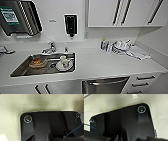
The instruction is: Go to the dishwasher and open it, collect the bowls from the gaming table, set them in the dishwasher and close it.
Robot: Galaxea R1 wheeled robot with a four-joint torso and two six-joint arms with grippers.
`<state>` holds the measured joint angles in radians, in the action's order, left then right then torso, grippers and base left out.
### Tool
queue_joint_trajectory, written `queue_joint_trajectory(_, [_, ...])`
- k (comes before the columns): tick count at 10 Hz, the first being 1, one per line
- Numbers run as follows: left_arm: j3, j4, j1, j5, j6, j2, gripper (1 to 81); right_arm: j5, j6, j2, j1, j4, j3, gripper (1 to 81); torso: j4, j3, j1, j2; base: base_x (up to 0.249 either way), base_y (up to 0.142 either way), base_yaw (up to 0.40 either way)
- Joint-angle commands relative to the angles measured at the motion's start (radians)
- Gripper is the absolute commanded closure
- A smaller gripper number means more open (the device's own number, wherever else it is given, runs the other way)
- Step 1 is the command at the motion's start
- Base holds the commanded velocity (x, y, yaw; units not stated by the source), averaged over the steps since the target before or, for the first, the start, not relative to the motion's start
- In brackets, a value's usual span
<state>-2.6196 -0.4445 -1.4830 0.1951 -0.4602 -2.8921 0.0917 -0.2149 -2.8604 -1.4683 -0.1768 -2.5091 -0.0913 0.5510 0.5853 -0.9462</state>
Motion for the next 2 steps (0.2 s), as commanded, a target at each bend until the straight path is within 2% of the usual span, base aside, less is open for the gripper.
queue_joint_trajectory(1, [-0.026, 0.004, 0.025, -0.046, 0.0, -0.015, 1.0, -0.053, -0.003, 0.005, 0.027, -0.016, -0.02, 1.0, 0.0, 0.0, 0.0, 0.0, 0.0, 0.0, 0.0])
queue_joint_trajectory(2, [-0.043, 0.004, 0.025, -0.046, 0.0, -0.024, 1.0, -0.055, -0.003, -0.004, 0.025, -0.018, -0.029, 1.0, 0.0, 0.0, 0.0, 0.0, 0.0, 0.0, 0.0])
